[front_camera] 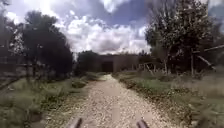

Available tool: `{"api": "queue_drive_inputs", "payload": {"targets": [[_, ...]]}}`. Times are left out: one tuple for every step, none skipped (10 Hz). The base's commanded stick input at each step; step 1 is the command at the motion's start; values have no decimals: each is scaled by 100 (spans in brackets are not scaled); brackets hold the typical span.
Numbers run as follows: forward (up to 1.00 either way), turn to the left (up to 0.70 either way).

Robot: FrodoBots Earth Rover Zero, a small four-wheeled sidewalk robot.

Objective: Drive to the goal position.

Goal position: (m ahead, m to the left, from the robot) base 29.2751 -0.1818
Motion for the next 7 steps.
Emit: {"api": "queue_drive_inputs", "payload": {"targets": [[100, 0], [100, 0], [100, 0], [100, 0], [100, 0], [100, 0], [100, 0]]}}
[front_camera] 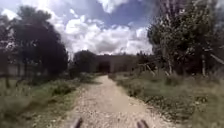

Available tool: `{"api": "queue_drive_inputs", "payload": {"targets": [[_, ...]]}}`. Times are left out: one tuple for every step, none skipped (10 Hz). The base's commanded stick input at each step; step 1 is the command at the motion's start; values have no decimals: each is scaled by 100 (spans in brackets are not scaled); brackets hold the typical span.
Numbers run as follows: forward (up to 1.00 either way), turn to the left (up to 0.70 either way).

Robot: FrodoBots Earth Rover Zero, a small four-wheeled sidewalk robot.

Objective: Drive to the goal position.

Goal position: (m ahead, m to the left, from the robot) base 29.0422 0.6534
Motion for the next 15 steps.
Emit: {"api": "queue_drive_inputs", "payload": {"targets": [[100, 0], [100, 0], [100, 0], [100, 0], [100, 9], [100, 27], [100, 27], [100, 27], [100, 13], [100, 0], [100, 7], [100, 27], [100, 27], [100, 27], [100, 27]]}}
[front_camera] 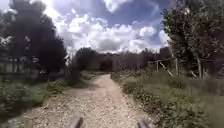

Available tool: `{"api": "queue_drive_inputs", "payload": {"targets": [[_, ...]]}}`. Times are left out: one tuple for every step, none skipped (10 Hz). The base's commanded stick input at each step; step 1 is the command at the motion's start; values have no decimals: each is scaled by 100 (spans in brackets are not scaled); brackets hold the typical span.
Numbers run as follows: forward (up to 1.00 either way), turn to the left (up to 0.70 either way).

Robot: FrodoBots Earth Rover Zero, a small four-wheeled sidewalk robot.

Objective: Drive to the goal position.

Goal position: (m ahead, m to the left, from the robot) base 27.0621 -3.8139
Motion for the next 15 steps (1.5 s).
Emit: {"api": "queue_drive_inputs", "payload": {"targets": [[100, 11], [100, 10], [100, 24], [100, 27], [100, 27], [100, 27], [100, 0], [100, 0], [100, 10], [100, 26], [100, 0], [100, 0], [100, 0], [100, 0], [100, 0]]}}
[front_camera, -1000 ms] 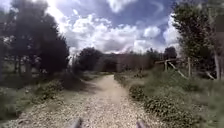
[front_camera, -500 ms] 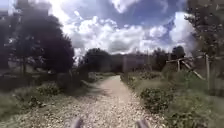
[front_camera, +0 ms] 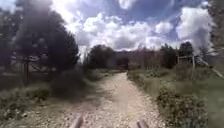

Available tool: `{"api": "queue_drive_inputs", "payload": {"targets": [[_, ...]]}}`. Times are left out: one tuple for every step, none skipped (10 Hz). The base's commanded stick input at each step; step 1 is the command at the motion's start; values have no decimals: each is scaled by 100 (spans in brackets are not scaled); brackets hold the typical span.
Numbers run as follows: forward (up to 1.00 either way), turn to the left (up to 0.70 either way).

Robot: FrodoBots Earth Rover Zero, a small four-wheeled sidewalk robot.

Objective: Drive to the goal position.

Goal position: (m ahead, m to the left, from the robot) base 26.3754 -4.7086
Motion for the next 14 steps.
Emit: {"api": "queue_drive_inputs", "payload": {"targets": [[100, 0], [100, 0], [100, -4], [100, -24], [100, -12], [100, 0], [100, -18], [100, -16], [100, 0], [100, 0], [100, -11], [100, -27], [100, -6], [100, 0]]}}
